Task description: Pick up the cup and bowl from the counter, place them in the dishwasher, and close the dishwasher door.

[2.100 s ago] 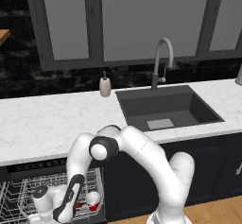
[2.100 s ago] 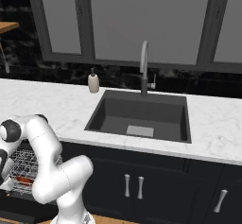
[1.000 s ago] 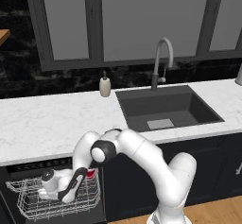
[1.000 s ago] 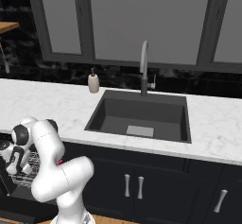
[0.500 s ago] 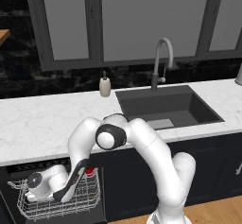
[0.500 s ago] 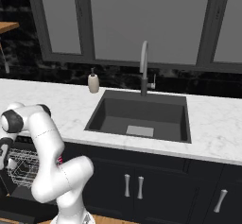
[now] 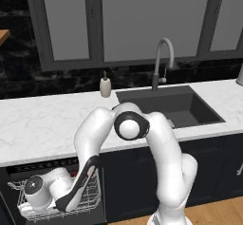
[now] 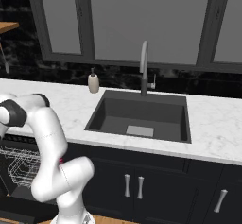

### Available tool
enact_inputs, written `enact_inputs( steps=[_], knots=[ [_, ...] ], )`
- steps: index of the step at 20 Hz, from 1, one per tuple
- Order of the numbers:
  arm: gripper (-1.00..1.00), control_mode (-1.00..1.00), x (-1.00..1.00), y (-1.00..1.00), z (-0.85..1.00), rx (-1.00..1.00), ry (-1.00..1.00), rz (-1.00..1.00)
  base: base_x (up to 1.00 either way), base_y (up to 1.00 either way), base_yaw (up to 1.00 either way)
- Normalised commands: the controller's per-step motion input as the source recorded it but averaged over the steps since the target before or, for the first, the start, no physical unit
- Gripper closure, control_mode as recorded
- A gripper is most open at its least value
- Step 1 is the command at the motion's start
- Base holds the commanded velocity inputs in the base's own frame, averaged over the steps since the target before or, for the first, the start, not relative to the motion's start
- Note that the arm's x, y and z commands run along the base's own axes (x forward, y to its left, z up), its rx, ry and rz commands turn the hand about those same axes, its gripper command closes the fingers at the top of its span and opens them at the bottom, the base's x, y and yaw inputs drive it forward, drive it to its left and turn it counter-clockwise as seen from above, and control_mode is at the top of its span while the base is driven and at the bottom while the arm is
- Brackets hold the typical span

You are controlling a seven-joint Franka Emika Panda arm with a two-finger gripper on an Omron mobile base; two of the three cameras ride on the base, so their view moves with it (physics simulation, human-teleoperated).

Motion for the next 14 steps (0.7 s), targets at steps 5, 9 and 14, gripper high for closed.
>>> enact_inputs(
  steps=[5, 9, 14],
  knots=[
    [-1.00, -1.00, -0.25, 0.11, 1.00, 0.00, 0.24, -0.01, 0.00, 0.00, 0.00],
    [-1.00, -1.00, -0.01, 0.22, 1.00, 0.00, 0.19, -0.04, 0.00, 0.00, 0.00],
    [-1.00, -1.00, 0.02, 0.08, 1.00, 0.01, 0.16, 0.00, 0.00, 0.00, 0.00]
  ],
)
